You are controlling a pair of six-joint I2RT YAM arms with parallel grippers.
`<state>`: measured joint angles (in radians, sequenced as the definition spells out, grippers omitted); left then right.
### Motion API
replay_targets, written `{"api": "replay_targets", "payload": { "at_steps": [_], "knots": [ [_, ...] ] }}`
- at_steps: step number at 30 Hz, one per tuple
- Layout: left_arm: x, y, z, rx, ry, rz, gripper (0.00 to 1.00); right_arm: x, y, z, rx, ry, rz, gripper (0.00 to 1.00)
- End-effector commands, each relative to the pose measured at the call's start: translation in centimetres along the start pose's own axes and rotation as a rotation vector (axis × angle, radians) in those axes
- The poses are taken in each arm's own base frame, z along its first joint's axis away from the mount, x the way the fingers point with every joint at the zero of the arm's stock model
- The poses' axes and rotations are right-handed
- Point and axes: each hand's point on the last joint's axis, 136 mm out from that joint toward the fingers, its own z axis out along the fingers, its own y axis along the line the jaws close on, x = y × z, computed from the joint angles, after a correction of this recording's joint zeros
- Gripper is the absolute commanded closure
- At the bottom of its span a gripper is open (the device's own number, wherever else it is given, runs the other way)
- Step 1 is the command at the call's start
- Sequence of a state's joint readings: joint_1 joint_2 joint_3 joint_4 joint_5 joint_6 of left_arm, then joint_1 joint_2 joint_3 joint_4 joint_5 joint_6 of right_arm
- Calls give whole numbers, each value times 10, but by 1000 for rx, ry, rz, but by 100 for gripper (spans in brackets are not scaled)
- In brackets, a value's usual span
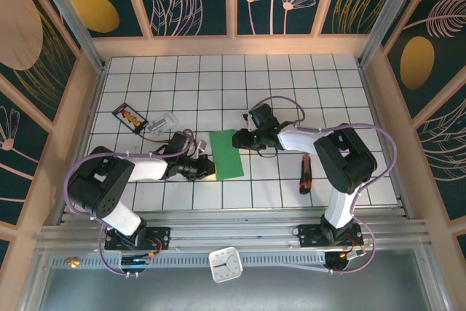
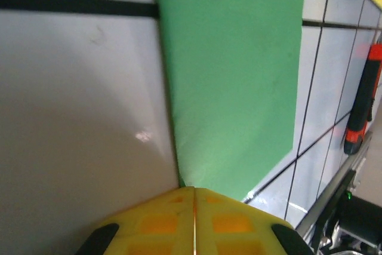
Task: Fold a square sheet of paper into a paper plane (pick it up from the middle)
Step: Fold the triangle a second time at the center of the table.
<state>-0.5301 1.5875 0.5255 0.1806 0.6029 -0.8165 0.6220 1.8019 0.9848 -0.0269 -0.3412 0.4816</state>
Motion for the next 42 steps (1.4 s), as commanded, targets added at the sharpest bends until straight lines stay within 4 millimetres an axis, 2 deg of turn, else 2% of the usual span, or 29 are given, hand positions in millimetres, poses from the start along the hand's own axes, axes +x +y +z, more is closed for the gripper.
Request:
{"api": "replay_targets", "payload": {
  "at_steps": [1,4,7,10,14,17,24,42],
  "knots": [
    [-5,-20,-8,54,-22,19,86,-7,7,-17,-14,-17,-31,59],
    [-18,-30,-17,41,-82,52,78,12,7,-29,-2,19,-26,59],
    [-26,-39,-22,69,-124,62,75,37,12,-41,8,55,-18,59],
    [-29,-39,-15,77,-116,59,83,59,19,-45,6,90,9,57],
    [-36,-42,-7,86,-108,65,98,75,24,-44,2,103,44,57],
    [-36,-36,-3,66,-96,69,100,81,27,-40,-1,106,63,62],
    [-32,-18,4,1,-74,74,100,93,16,-33,22,134,105,70],
    [-25,0,10,-53,-46,78,100,118,5,-23,46,195,122,70]
  ]
}}
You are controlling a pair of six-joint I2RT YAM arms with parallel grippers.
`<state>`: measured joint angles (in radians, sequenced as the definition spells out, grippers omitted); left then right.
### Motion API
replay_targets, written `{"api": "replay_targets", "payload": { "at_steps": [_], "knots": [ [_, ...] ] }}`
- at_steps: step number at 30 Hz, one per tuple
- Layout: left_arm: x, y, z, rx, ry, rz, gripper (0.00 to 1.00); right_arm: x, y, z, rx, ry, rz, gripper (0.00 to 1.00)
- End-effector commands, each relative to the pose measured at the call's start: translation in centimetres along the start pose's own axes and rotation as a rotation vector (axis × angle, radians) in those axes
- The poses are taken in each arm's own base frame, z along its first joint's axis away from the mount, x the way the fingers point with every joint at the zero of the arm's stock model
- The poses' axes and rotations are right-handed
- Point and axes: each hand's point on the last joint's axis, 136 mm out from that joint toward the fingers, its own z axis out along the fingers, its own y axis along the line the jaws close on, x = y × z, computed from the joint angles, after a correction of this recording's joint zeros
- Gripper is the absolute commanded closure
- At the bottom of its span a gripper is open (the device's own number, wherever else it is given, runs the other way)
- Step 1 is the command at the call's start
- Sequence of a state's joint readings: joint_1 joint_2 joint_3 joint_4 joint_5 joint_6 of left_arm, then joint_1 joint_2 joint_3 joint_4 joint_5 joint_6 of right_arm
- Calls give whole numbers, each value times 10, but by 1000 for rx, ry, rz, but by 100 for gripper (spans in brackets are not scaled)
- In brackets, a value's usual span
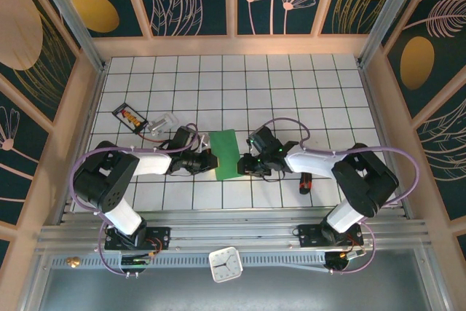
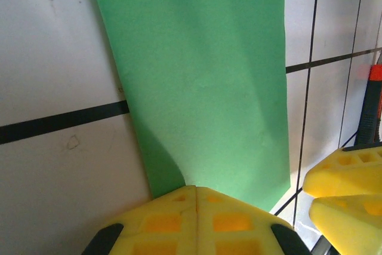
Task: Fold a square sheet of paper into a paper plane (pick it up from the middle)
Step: Fold the triangle a second time at the center of the table.
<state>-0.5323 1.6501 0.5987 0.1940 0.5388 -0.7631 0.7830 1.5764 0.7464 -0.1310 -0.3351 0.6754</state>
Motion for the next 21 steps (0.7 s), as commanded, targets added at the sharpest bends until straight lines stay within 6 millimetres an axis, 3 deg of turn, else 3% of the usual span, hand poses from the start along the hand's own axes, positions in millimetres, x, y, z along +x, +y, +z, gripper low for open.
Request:
{"api": "replay_targets", "payload": {
  "at_steps": [1,8,21],
  "knots": [
    [1,4,3,-22,15,12,100,9,-6,8,13,23,18,70],
    [2,8,4,-33,17,15,100,9,-9,11,27,25,9,68],
    [5,15,6,-59,31,21,100,-3,7,9,-46,0,3,68]
  ]
}}
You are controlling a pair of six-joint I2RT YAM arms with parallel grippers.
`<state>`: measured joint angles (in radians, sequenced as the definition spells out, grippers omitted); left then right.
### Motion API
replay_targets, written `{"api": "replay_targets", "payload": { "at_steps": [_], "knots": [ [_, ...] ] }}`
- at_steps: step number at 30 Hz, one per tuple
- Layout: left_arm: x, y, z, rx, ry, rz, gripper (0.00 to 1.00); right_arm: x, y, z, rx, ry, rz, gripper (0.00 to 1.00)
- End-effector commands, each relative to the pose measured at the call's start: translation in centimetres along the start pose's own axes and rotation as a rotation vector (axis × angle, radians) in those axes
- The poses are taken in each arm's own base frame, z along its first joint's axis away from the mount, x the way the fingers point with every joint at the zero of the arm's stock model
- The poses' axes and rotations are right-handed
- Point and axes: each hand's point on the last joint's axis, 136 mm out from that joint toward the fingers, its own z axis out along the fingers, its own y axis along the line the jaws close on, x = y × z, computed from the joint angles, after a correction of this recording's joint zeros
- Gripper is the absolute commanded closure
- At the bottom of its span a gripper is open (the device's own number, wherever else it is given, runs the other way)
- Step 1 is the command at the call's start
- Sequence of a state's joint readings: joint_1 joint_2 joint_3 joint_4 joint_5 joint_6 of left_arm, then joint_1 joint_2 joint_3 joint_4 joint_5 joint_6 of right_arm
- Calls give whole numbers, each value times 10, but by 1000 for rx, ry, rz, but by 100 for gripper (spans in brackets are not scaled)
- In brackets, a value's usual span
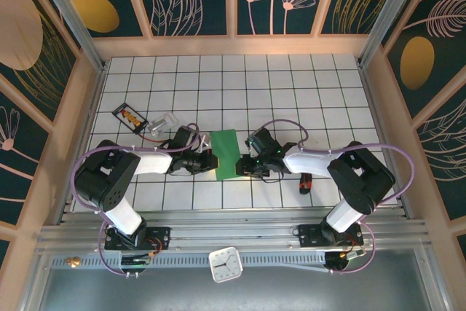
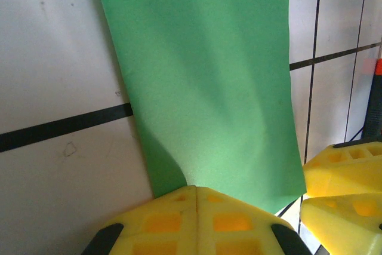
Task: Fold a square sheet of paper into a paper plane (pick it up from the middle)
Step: Fold the triangle a second time at the center of the table.
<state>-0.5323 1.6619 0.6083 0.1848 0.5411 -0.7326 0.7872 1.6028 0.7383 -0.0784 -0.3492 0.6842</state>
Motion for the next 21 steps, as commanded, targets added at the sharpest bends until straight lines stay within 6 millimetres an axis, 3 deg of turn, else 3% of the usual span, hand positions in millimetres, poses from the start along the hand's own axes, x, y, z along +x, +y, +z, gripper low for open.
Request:
{"api": "replay_targets", "payload": {
  "at_steps": [1,21],
  "knots": [
    [6,14,5,-54,24,-4,100,-3,4,2,-22,-1,3,68],
    [6,18,4,-77,29,5,100,-20,4,-3,-49,-58,58,76]
  ]
}}
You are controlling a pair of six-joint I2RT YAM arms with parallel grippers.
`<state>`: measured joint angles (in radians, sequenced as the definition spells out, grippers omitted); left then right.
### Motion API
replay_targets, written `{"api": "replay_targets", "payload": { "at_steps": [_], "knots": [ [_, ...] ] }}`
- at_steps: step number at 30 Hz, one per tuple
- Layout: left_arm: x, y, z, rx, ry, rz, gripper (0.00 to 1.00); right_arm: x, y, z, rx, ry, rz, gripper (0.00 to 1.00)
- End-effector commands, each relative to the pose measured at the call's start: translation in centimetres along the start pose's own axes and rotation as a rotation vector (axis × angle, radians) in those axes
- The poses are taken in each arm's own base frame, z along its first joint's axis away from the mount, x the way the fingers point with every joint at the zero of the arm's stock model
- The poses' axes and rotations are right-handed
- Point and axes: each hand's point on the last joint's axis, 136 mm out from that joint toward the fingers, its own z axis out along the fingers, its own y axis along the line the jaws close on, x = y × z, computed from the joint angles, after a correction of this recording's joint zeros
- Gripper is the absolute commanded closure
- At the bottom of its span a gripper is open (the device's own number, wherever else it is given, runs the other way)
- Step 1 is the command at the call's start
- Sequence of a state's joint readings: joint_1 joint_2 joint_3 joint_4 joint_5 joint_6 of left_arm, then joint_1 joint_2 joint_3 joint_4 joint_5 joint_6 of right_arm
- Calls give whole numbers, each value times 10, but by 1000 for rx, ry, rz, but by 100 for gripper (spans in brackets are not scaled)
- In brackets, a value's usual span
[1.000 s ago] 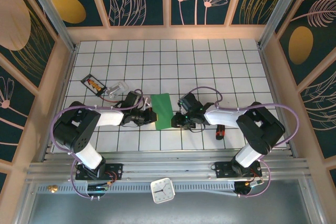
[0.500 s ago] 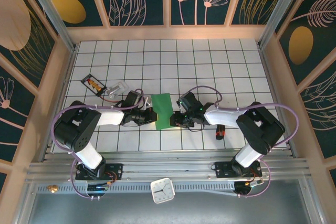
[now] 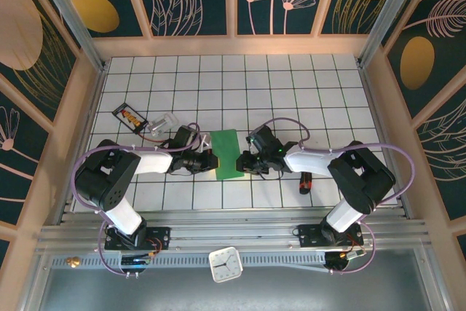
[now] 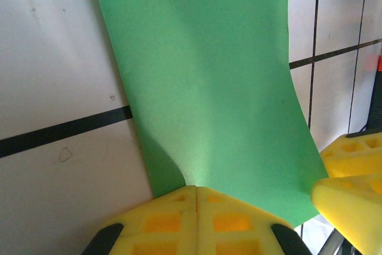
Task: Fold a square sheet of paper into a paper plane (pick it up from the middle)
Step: Fold the triangle a second time at the center of the table.
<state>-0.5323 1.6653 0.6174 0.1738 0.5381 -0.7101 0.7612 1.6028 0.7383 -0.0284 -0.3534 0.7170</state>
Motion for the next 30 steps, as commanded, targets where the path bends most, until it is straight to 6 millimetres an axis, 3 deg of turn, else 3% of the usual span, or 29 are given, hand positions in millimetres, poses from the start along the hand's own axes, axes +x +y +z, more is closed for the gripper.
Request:
{"api": "replay_targets", "payload": {
  "at_steps": [1,18,30],
  "knots": [
    [7,17,4,-71,29,-13,100,-5,1,1,-19,-13,23,76],
    [8,18,3,-78,32,-6,100,-22,3,7,-70,-41,65,78],
    [5,16,3,-77,29,-3,100,-32,2,7,-90,-52,88,91]
  ]
}}
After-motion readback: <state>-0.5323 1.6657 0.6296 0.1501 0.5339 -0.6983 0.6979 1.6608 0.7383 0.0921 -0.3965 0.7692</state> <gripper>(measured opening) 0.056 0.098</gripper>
